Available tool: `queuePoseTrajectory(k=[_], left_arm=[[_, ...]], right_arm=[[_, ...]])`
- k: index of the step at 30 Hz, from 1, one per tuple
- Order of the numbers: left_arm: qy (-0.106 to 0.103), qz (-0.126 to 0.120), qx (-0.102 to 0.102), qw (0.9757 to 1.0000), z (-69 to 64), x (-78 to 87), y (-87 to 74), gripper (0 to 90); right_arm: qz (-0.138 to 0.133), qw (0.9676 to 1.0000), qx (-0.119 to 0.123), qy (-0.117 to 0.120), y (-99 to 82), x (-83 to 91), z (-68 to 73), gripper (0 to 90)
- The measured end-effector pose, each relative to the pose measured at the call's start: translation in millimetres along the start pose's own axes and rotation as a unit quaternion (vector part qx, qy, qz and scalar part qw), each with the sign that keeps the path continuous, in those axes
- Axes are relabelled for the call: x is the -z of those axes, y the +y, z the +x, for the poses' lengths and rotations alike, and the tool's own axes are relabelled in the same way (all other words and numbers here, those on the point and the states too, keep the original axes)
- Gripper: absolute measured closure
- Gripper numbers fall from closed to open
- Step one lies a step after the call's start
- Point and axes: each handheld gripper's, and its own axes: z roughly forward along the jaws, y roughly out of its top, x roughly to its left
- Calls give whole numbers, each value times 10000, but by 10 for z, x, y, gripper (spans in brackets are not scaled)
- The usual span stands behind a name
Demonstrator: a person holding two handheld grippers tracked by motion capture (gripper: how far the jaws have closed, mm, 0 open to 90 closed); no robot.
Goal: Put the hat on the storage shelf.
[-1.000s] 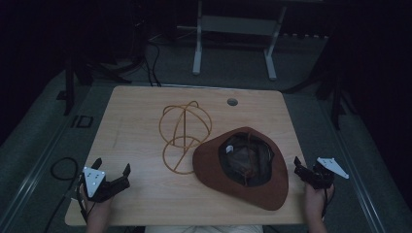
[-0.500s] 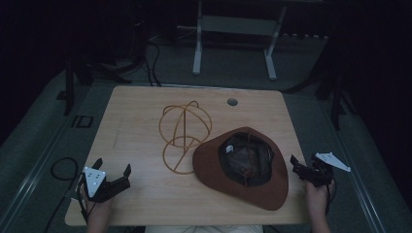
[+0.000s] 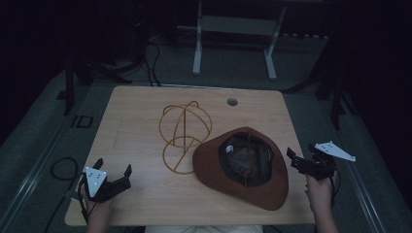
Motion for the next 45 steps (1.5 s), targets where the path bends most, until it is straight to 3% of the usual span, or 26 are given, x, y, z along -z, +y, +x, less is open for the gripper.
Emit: queuePoseTrajectory(k=[5, 10, 13, 20, 22, 29, 39, 42, 45], left_arm=[[-36, -1, -14, 10000, -7, 0, 1, 29], [-79, 7, -44, 10000, -20, 3, 4, 29], [-94, 4, -56, 9999, -25, 0, 5, 29], [-128, 21, -60, 9999, -30, 2, 4, 29], [-135, 21, -56, 9999, -29, 2, 6, 29], [-153, 31, -73, 9999, -37, 1, 7, 30], [-203, 39, -105, 9997, -51, 3, 10, 29], [-206, 37, -104, 9997, -51, 7, 13, 29], [-216, 42, -96, 9997, -53, 9, 13, 30]], right_arm=[[3, 9995, 178, 245, 165, 35, 102, 141], [212, 9977, 432, 486, 252, -18, 191, 141], [447, 9952, 467, 741, 288, -129, 254, 141], [711, 9928, 553, 792, 279, -340, 337, 131], [768, 9914, 480, 941, 253, -437, 356, 123], [1215, 9873, 580, 844, 139, -728, 413, 141], [1641, 9826, 754, 439, -60, -1044, 469, 149], [1737, 9809, 801, 348, -121, -1097, 484, 190], [1755, 9814, 719, 310, -160, -1126, 495, 254]])
